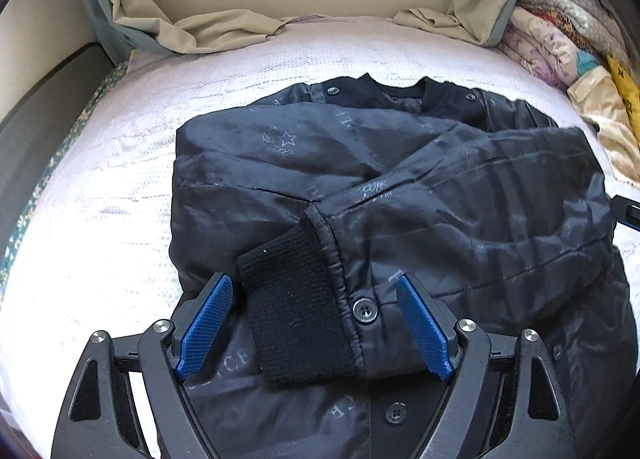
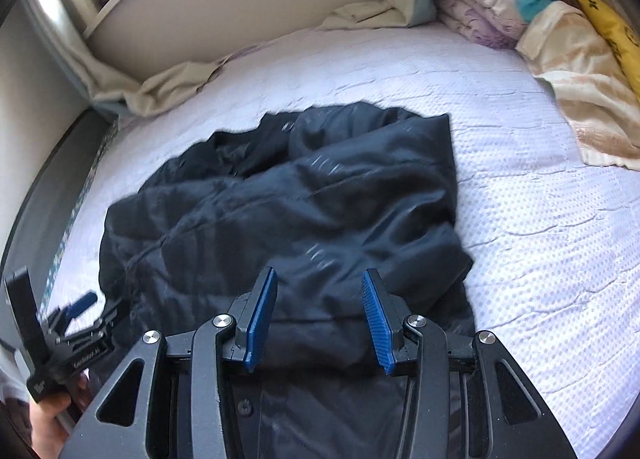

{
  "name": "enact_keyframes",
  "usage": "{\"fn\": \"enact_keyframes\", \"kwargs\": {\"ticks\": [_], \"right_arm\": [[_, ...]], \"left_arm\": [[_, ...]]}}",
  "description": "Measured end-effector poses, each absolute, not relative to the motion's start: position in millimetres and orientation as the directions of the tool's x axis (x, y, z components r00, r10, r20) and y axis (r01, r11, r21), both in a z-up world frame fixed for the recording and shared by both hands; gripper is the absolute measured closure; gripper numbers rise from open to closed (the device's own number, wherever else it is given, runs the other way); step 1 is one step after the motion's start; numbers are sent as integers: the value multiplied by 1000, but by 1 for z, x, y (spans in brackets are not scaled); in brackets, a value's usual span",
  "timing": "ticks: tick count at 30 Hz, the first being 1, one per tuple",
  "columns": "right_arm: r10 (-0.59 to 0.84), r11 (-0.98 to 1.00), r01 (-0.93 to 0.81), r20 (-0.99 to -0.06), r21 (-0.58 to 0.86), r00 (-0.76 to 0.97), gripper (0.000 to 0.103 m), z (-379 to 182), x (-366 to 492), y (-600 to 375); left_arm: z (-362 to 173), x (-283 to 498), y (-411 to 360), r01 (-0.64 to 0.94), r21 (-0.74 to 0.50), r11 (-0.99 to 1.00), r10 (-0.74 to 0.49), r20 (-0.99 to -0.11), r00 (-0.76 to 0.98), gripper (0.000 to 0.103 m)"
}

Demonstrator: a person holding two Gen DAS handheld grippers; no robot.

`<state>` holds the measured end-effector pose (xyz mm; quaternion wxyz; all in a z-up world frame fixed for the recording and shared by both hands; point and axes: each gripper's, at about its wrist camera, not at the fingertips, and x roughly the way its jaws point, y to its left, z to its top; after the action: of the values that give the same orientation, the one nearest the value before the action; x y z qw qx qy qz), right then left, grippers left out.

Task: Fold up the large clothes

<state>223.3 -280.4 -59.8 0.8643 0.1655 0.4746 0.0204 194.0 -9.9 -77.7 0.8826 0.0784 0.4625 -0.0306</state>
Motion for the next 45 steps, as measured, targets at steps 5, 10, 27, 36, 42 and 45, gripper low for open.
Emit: {"fn": "enact_keyframes", "kwargs": {"ticks": [5, 10, 27, 36, 42, 45], "right_arm": [[179, 965, 80, -852, 249, 493, 62, -81, 226, -260], [115, 986, 56, -886, 156, 450, 62, -111, 231, -247], [250, 933, 128, -863, 335, 438, 51, -104, 235, -270], [287, 881, 193, -811, 433, 509, 44, -57, 201, -332], [252, 903, 192, -835, 385, 488, 44, -47, 170, -351], [222, 916, 193, -845, 352, 487, 43, -36, 149, -351]], "left_arm": [[-77, 190, -13, 140, 139, 980, 35, -820, 571, 16], [-73, 188, -13, 139, 152, 979, 44, -812, 583, 16], [-49, 189, 27, 85, 31, 996, -22, -828, 560, 16], [-18, 183, 90, -7, -128, 992, -103, -828, 551, 16], [-6, 163, 123, -18, -245, 969, -199, -826, 527, 16], [-2, 151, 131, -13, -245, 969, -204, -835, 512, 16]]}}
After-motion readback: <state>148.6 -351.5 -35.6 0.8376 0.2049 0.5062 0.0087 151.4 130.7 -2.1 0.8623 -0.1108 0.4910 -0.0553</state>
